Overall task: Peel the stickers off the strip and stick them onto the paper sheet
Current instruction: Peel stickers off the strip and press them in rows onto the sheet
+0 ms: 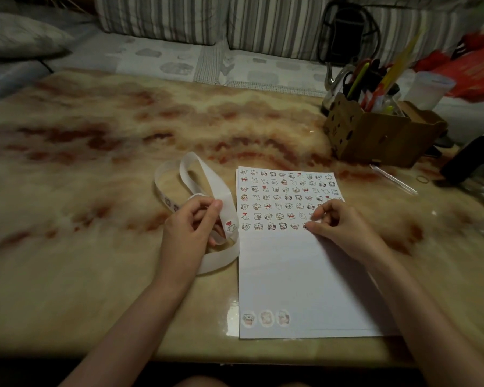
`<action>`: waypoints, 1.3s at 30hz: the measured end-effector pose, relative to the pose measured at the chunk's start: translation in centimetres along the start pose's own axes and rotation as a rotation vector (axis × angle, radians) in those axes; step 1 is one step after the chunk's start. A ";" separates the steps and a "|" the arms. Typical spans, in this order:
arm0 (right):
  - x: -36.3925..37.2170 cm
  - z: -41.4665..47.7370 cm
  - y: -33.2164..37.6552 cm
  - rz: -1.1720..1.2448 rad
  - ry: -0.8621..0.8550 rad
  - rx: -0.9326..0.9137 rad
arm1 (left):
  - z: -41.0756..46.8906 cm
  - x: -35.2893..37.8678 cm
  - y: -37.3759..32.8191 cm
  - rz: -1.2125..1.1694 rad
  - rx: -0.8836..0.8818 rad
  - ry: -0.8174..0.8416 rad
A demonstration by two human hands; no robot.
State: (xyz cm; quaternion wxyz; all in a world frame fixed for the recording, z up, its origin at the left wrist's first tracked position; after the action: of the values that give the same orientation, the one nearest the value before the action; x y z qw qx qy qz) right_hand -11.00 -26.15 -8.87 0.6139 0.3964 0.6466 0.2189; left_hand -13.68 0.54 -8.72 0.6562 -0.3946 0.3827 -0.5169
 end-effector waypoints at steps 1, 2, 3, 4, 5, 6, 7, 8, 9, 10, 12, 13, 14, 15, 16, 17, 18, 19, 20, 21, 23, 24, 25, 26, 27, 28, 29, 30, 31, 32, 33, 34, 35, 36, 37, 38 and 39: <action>0.1 0.1 0.0 -0.006 -0.010 0.002 | 0.0 0.0 0.0 -0.002 0.001 -0.001; 0.2 0.1 0.0 -0.009 -0.025 0.009 | 0.0 -0.1 0.1 -0.004 0.001 0.000; 0.3 0.1 0.1 0.000 -0.042 0.018 | -0.1 -0.1 0.1 -0.003 0.002 0.000; 0.5 0.1 0.1 0.017 -0.057 0.024 | -0.1 -0.1 0.1 0.001 0.002 0.001; 0.6 0.2 0.1 0.029 -0.070 0.027 | -0.1 -0.1 0.1 0.004 0.001 0.002; 0.7 0.1 0.1 0.022 -0.080 0.025 | -0.1 -0.1 0.1 0.005 -0.001 0.002; 0.7 0.1 0.1 0.003 -0.089 0.020 | -0.1 -0.1 0.1 0.005 -0.003 0.003; 0.7 0.1 0.1 -0.019 -0.098 0.017 | -0.1 -0.1 0.1 0.006 -0.002 0.004; 0.7 0.2 0.1 -0.033 -0.106 0.015 | -0.1 0.0 0.0 0.010 0.001 0.004; 0.7 0.3 0.1 -0.043 -0.113 0.013 | 0.0 0.0 0.0 0.014 0.005 0.004; 0.7 0.3 0.1 -0.041 -0.118 0.011 | 0.0 -0.1 0.0 0.018 0.013 0.001; 0.7 0.2 0.2 -0.026 -0.115 0.015 | 0.0 -0.1 0.0 0.016 0.015 -0.001; 0.7 -0.1 0.5 -0.006 -0.109 0.015 | 0.0 -0.1 -0.1 0.012 0.016 -0.003; 0.7 -0.4 1.0 0.022 -0.102 0.002 | 0.0 0.0 -0.1 0.009 0.019 -0.005; 0.8 -0.8 1.7 0.067 -0.086 -0.024 | 0.0 0.0 -0.1 0.007 0.021 -0.007; 1.0 -1.3 2.5 0.131 -0.055 -0.062 | 0.0 0.0 -0.2 0.004 0.024 -0.009; 1.4 -1.9 3.6 0.207 -0.010 -0.106 | 0.0 0.0 -0.2 -0.003 0.026 -0.010; 1.9 -2.6 4.6 0.268 0.038 -0.154 | 0.0 0.1 -0.2 -0.012 0.027 -0.011; 2.4 -3.2 5.7 0.297 0.079 -0.206 | 0.0 0.1 -0.2 -0.019 0.028 -0.011; 3.1 -3.7 6.6 0.300 0.109 -0.253 | 0.1 0.1 -0.2 -0.025 0.029 -0.011; 4.7 -4.7 7.9 0.303 0.154 -0.316 | 0.1 0.1 -0.1 -0.039 0.032 -0.009; 5.4 -5.0 8.2 0.311 0.174 -0.332 | 0.2 0.0 -0.1 -0.049 0.034 -0.008; 6.0 -5.3 8.4 0.321 0.192 -0.343 | 0.2 0.0 -0.1 -0.060 0.035 -0.008; 6.5 -5.5 8.5 0.329 0.206 -0.349 | 0.2 0.0 -0.1 -0.068 0.036 -0.008; 6.9 -5.6 8.6 0.331 0.210 -0.354 | 0.2 0.0 -0.1 -0.072 0.037 -0.008; 7.1 -5.7 8.5 0.334 0.207 -0.357 | 0.2 0.0 -0.1 -0.073 0.038 -0.007; 7.3 -5.8 8.5 0.341 0.199 -0.357 | 0.2 0.0 -0.1 -0.078 0.039 -0.007; 7.3 -5.8 8.4 0.350 0.190 -0.354 | 0.2 0.0 -0.1 -0.085 0.039 -0.005; 7.3 -5.7 8.4 0.359 0.182 -0.348 | 0.2 0.0 -0.2 -0.092 0.039 -0.003; 7.3 -5.7 8.4 0.369 0.177 -0.341 | 0.2 0.0 -0.2 -0.094 0.042 0.000; 7.4 -5.7 8.4 0.379 0.173 -0.333 | 0.2 0.0 -0.3 -0.097 0.043 0.001; 7.3 -5.6 8.4 0.393 0.169 -0.325 | 0.2 0.1 -0.4 -0.106 0.043 0.003; 7.3 -5.6 8.4 0.409 0.164 -0.316 | 0.1 0.1 -0.5 -0.119 0.043 0.007; 7.2 -5.6 8.4 0.423 0.158 -0.308 | 0.1 0.1 -0.6 -0.125 0.046 0.016; 7.2 -5.5 8.4 0.432 0.152 -0.302 | 0.1 0.2 -0.6 -0.119 0.053 0.032; 7.1 -5.5 8.3 0.435 0.147 -0.300 | 0.1 0.2 -0.6 -0.102 0.063 0.052; 7.0 -5.5 8.3 0.433 0.141 -0.303 | 0.0 0.2 -0.5 -0.080 0.072 0.073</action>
State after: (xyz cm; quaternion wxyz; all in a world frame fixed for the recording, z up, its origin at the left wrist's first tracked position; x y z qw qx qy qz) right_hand -13.78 -14.67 -6.00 0.5584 0.4130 0.5479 0.4663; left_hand -13.82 0.28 -8.23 0.6344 -0.3668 0.3714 -0.5702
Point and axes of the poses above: each hand's wrist, its own z-axis towards the middle knuckle, its own x-axis out of the palm, y = z × x, the point moved 1 cm from there along z, towards the middle knuckle, and after that the axes turned 10 degrees about x, right-handed, at the moved point
